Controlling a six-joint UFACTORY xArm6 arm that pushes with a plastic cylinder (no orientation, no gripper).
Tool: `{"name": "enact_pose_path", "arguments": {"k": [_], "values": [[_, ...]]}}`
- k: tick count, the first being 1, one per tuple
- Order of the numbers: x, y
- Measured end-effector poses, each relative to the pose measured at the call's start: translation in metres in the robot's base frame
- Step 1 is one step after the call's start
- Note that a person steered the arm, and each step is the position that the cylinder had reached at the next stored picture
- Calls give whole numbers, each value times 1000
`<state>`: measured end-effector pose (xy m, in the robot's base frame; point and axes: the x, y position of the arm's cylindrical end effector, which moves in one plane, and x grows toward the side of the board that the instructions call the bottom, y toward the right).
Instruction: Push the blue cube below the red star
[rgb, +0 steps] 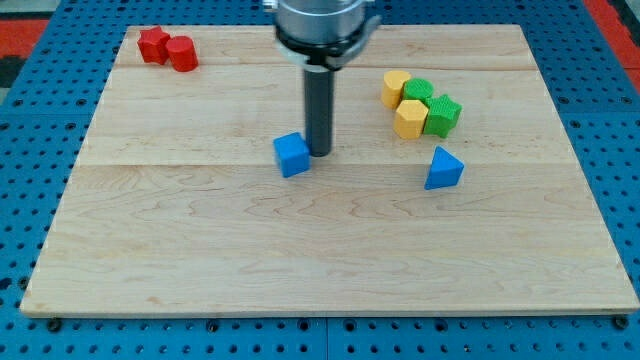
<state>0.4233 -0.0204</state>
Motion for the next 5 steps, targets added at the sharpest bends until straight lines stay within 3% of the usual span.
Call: {"name": "enact_pose_path", "arguments": {"k": [3, 5], "values": [[35, -8], [13, -60]]}}
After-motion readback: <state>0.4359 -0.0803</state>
